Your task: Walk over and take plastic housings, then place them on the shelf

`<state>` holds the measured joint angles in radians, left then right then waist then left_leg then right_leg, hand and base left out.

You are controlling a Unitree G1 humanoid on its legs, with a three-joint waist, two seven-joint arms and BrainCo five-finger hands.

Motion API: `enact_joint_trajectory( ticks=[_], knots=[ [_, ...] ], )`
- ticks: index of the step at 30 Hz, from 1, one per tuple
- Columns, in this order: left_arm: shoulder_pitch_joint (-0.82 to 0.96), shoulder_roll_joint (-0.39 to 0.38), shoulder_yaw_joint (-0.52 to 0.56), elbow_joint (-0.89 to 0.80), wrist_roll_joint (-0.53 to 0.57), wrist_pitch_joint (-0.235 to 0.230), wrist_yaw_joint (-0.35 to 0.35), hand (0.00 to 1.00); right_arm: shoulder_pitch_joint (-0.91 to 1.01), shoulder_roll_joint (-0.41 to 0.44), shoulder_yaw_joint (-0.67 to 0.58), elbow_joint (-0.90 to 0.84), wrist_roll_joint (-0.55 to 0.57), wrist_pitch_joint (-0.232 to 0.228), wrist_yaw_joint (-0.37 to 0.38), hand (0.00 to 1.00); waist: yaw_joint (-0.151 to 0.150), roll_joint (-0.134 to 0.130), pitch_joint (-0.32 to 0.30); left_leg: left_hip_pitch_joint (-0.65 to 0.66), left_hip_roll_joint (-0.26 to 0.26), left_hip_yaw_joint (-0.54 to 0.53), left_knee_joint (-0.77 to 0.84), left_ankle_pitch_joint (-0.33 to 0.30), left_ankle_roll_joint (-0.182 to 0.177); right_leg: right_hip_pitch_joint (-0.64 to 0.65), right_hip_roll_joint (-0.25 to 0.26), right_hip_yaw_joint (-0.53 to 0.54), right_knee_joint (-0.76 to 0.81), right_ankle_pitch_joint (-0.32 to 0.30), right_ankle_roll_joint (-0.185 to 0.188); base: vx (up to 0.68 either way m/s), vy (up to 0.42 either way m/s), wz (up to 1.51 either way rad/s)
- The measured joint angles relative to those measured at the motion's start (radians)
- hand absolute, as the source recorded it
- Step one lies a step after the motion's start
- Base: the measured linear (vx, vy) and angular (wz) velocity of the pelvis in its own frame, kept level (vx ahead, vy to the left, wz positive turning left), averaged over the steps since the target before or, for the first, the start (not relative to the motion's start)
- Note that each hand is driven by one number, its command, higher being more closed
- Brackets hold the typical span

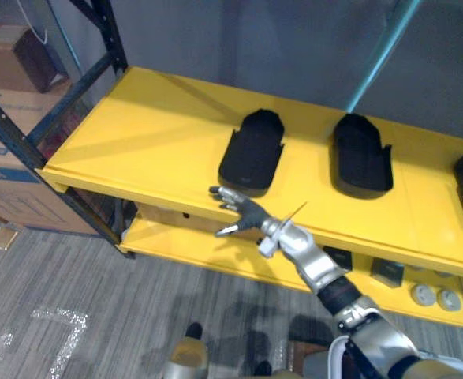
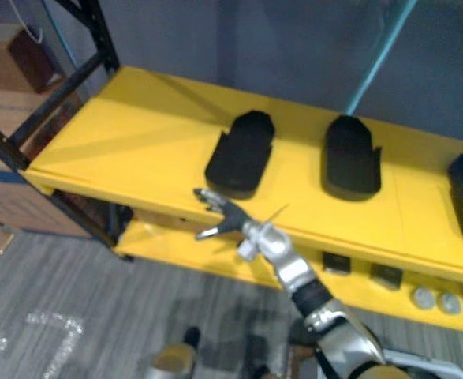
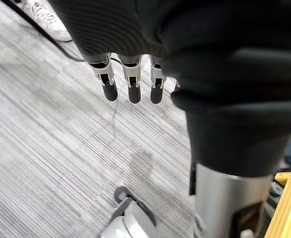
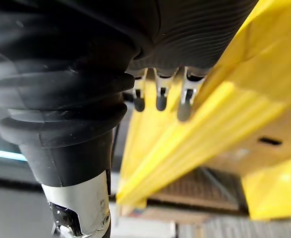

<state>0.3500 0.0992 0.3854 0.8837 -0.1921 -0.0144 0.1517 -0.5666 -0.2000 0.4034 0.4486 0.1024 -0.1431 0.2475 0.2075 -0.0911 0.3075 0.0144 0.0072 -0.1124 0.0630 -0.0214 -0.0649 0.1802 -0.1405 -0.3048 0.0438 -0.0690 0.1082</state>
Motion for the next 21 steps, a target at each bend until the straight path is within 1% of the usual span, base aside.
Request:
enact_joint_trajectory(
  ticks=[2, 4, 7, 11, 14, 21],
  knots=[
    [0.000, 0.000, -0.007, 0.000, -0.004, -0.001, 0.000, 0.00, -0.005, -0.007, -0.017, 0.006, 0.000, -0.001, -0.037, 0.00, 0.000, 0.000, 0.003, -0.001, 0.000, 0.000, -0.002, 0.001, 0.002, -0.001, -0.003, 0.000, 0.000, 0.003, 0.004, 0.00, 0.000, 0.00],
    [0.000, 0.000, -0.013, 0.000, -0.005, -0.001, 0.000, 0.00, -0.007, -0.007, -0.044, 0.012, 0.001, -0.006, -0.055, 0.00, 0.001, 0.000, 0.004, -0.001, -0.001, 0.000, -0.003, 0.002, 0.004, -0.002, -0.006, 0.000, 0.001, 0.006, 0.005, 0.00, 0.000, 0.00],
    [0.000, 0.000, -0.014, -0.003, -0.005, -0.001, 0.000, 0.00, -0.013, -0.019, -0.082, 0.013, 0.001, -0.009, -0.060, 0.00, 0.001, 0.002, 0.005, 0.002, -0.001, -0.001, -0.022, 0.012, 0.008, -0.007, -0.007, 0.001, 0.002, 0.019, 0.007, -0.01, 0.007, 0.01],
    [0.000, 0.000, -0.015, -0.011, -0.005, 0.000, 0.000, 0.00, -0.027, -0.038, -0.090, 0.013, 0.002, -0.009, -0.057, 0.00, 0.001, 0.015, 0.013, 0.004, -0.001, -0.002, -0.035, 0.018, 0.013, -0.008, -0.008, 0.002, 0.001, 0.029, 0.003, -0.03, 0.012, 0.01],
    [0.001, 0.000, -0.016, -0.029, -0.005, 0.001, 0.000, 0.00, -0.031, -0.038, -0.098, 0.013, 0.001, -0.009, -0.048, 0.00, 0.001, 0.022, 0.018, 0.005, -0.001, -0.003, -0.052, 0.029, 0.008, -0.015, -0.008, 0.002, 0.001, 0.029, 0.002, -0.05, -0.001, 0.01],
    [0.001, 0.000, -0.016, -0.042, -0.005, 0.001, 0.000, 0.00, -0.043, -0.044, -0.113, 0.054, 0.001, -0.008, -0.027, 0.00, 0.001, 0.022, 0.018, 0.005, -0.005, -0.003, -0.064, 0.053, 0.007, -0.019, -0.010, 0.001, -0.004, 0.029, 0.002, -0.01, 0.001, 0.00]
  ],
)
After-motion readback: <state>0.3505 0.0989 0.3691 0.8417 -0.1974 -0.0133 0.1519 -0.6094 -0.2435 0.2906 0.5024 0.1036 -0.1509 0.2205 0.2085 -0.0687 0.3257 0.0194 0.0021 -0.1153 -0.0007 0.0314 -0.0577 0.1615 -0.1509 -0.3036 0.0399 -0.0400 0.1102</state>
